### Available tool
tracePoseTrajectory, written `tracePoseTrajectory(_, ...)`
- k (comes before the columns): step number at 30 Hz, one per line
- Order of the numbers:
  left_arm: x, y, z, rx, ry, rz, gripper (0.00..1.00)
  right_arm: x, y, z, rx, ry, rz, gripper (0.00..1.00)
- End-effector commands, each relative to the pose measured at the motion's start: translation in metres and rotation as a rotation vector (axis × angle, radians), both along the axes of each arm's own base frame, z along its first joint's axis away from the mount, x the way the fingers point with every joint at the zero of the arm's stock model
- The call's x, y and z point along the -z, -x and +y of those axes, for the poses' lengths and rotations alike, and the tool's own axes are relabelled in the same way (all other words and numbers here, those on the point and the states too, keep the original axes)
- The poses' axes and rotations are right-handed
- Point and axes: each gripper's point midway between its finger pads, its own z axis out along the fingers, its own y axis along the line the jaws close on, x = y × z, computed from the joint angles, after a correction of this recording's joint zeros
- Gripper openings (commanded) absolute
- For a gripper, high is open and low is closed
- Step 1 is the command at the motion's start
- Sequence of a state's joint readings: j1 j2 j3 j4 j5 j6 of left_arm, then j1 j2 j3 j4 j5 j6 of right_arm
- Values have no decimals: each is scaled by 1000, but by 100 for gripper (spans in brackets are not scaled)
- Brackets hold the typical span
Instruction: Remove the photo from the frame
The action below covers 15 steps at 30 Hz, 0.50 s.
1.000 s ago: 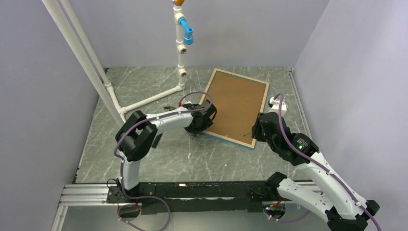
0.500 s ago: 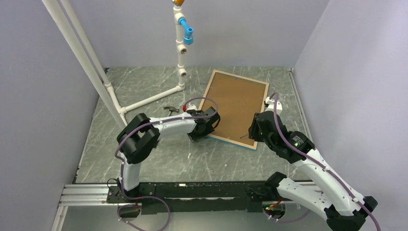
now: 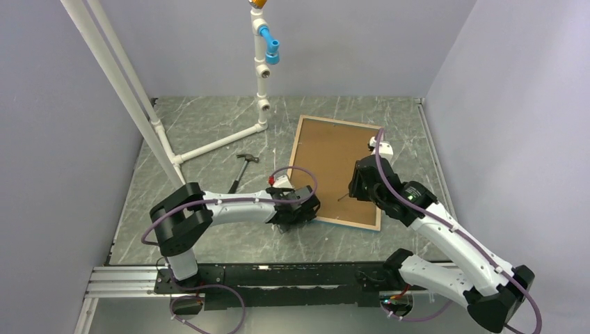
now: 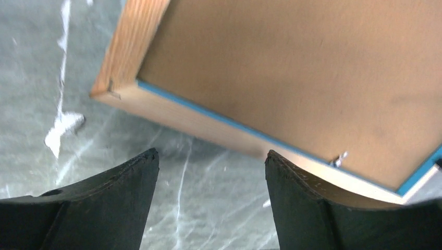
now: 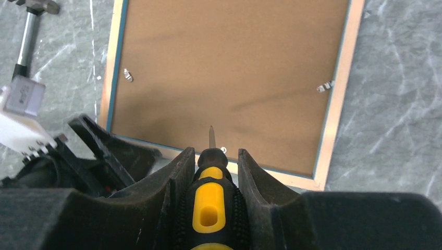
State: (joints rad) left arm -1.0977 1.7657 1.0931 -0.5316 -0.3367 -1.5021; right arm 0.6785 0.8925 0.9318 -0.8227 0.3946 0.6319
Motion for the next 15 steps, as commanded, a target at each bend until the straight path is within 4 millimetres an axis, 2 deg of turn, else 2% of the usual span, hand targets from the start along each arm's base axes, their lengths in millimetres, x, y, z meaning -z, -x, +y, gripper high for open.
tracePoseTrajectory(1, 7, 29, 8, 18, 21, 82, 81, -14, -22, 29, -49, -87, -64, 0)
tracePoseTrajectory(8, -46, 3, 31, 84, 54, -58, 88, -27, -65, 56, -63, -121, -86, 0)
tracePoseTrajectory(13, -71, -9, 50, 174, 119, -142, 88, -30, -113, 71, -30, -170, -91, 0)
tracePoseTrajectory(15, -76, -19, 57, 219, 195, -149, 87, -23, -136, 77, -14, -172, -83, 0)
